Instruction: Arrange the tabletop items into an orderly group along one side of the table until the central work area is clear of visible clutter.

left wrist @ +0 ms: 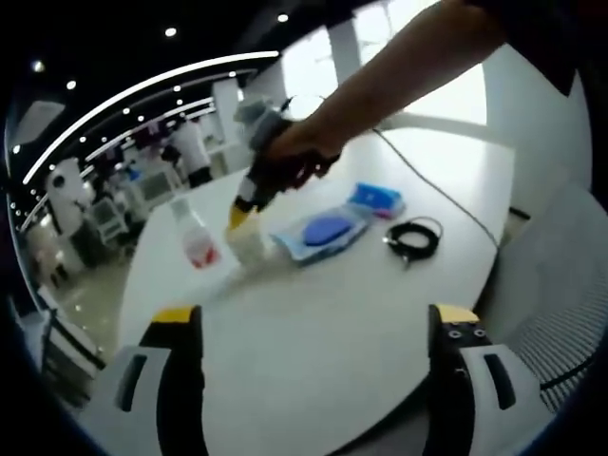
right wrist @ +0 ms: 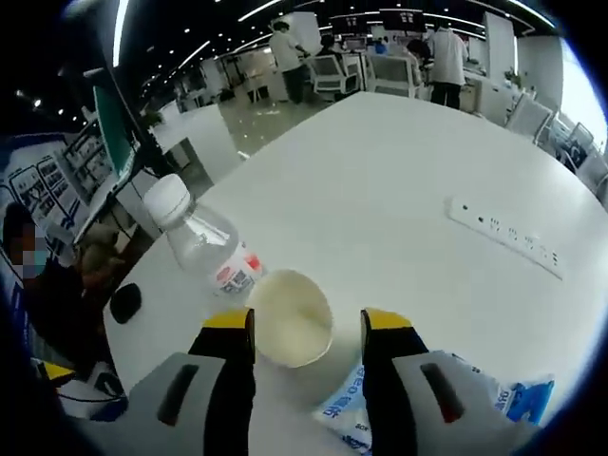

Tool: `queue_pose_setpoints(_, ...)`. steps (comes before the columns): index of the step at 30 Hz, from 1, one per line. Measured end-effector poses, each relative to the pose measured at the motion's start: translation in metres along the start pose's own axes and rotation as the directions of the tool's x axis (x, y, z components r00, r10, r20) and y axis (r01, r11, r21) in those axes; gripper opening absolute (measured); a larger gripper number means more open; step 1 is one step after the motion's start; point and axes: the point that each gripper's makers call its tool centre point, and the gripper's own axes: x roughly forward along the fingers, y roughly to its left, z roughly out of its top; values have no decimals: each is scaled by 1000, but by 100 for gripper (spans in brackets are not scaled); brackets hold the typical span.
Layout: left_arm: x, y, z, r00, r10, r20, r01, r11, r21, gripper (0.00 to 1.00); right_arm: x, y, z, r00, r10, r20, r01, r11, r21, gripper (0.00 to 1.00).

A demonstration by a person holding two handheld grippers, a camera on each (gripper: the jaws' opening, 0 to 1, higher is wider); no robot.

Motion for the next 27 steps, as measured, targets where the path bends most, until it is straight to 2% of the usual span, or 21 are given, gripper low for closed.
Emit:
queue_pose_setpoints(7,0,-2,-1,1000,-9,-7,9,1000,6,96,-10,9,0,999,36,34,-35,999,-36,57)
queue_pose_setpoints(13,-1,-1,-1,1000,-6,-7,6,1000,-10,96,-22,7,-2,998,30,54,-26,996,-81,66)
queue_pose_setpoints(21,-2,1,1,1000,-3,5,4,1000,-30,96,-37,-1,-13,998,25,53,-18,992,-126,75)
queue_pose_setpoints(27,-3,4,3,1000,3,22,-1,998,-67,96,-52,-4,-21,997,22,68,-12,988,-153,78)
